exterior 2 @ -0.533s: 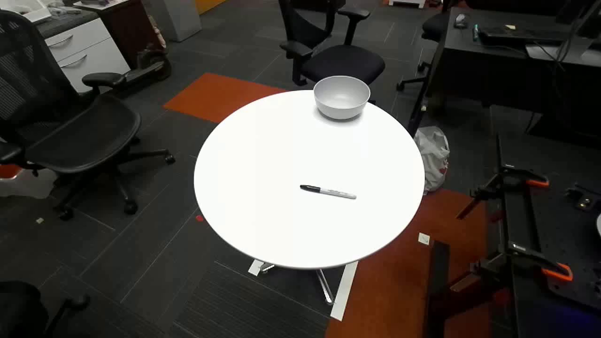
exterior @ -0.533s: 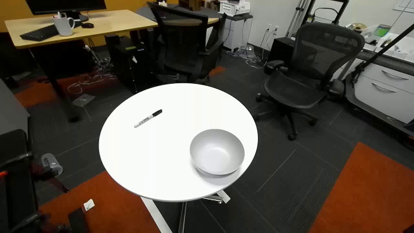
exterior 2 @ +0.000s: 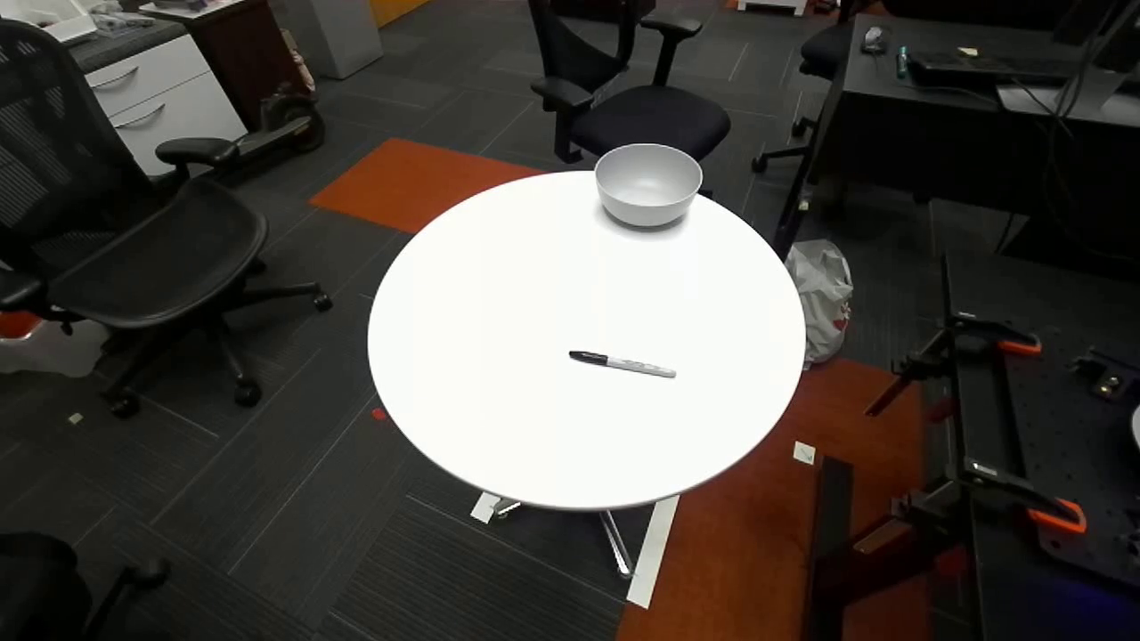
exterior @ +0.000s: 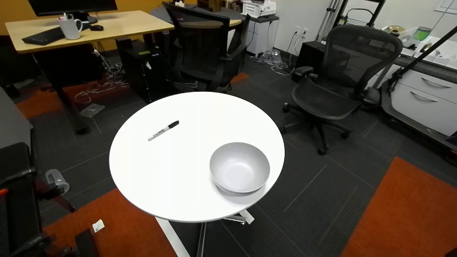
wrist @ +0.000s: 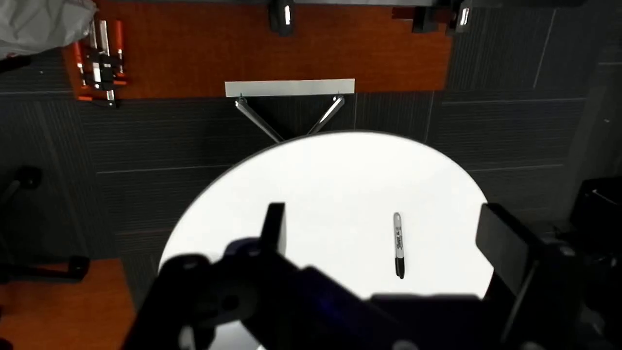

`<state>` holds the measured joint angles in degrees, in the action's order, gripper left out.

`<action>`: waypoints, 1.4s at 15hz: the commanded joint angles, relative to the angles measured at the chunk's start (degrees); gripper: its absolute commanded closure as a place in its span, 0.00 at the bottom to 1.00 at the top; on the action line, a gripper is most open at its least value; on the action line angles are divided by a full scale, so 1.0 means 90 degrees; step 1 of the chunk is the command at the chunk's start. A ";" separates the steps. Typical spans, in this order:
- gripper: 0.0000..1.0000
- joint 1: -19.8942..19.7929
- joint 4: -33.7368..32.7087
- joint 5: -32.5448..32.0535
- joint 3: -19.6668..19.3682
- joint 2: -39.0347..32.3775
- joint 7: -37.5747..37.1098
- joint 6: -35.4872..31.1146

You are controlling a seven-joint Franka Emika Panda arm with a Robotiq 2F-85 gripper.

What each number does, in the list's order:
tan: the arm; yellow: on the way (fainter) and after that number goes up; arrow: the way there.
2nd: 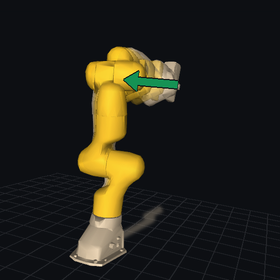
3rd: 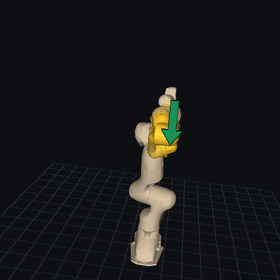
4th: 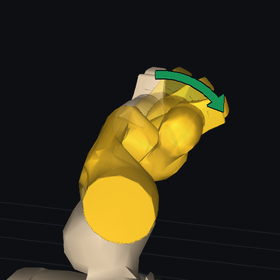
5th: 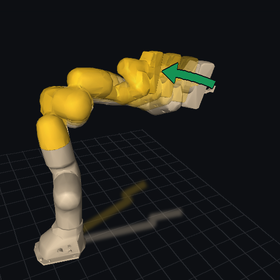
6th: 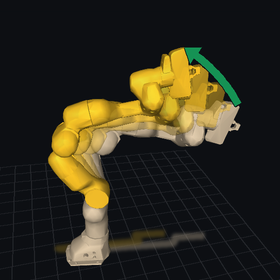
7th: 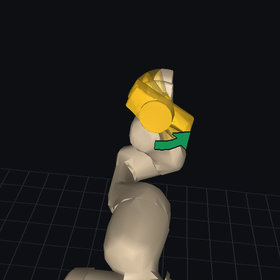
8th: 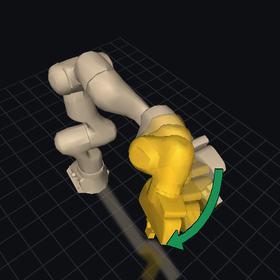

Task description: Pick the marker and put it in the bowl

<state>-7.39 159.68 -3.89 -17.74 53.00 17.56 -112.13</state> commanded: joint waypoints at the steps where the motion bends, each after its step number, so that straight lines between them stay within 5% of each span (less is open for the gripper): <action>1: 0.00 0.0456 -0.0413 0.0274 0.0369 -0.0676 -0.0119 -0.0341; 10: 0.00 0.1829 -0.1354 0.1308 0.1328 -0.3498 -0.0189 -0.2014; 21: 0.00 0.1598 -0.3119 0.0708 0.2143 -0.7282 -0.1419 -0.3763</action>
<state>8.52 136.59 5.23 0.31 -5.79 8.11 -143.76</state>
